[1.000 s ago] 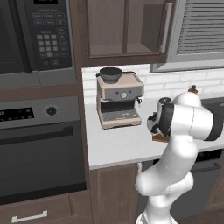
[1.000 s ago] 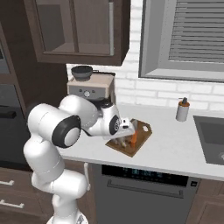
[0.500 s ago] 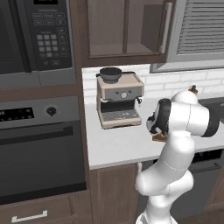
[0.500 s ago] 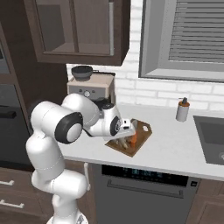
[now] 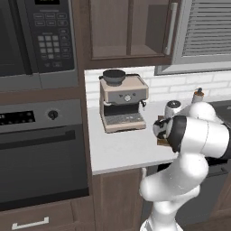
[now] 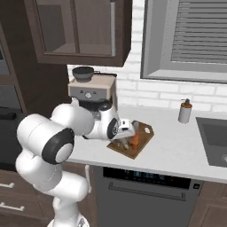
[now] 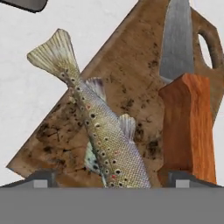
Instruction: Pick up the knife from the drawer and place it on the cutting board. Then place the meat from the plate to the cutting board.
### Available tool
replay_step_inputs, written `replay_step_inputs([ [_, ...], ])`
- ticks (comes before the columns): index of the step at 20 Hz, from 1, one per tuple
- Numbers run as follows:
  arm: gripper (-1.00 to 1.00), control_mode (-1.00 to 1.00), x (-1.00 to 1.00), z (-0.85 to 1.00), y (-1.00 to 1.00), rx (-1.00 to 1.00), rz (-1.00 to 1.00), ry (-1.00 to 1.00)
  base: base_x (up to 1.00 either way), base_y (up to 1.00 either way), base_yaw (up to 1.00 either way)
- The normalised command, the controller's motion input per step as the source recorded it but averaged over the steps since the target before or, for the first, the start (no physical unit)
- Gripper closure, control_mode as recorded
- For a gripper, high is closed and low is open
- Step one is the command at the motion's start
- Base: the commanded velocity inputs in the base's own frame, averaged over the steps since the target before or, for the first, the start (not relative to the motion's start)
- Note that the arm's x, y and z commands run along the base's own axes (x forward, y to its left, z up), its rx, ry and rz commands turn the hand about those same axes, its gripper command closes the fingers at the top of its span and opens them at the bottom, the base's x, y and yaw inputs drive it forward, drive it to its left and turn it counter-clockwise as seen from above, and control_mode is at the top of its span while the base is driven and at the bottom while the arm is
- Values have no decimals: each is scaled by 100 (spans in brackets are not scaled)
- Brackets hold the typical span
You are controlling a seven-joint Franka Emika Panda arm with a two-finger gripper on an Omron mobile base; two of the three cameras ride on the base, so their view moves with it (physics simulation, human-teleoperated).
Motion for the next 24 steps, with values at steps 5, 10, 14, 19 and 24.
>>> replay_step_inputs([
  [5,-100,-100,-68,83,26,0,0,-7,0,0,0],
  [10,-100,-100,-79,86,16,0,0,-5,0,0,0],
  [14,-100,-100,-88,87,6,0,0,-4,0,0,0],
  [19,-100,-100,-95,87,6,0,0,-9,0,0,0],
  [24,-100,-100,-98,84,9,0,0,-15,0,0,0],
])
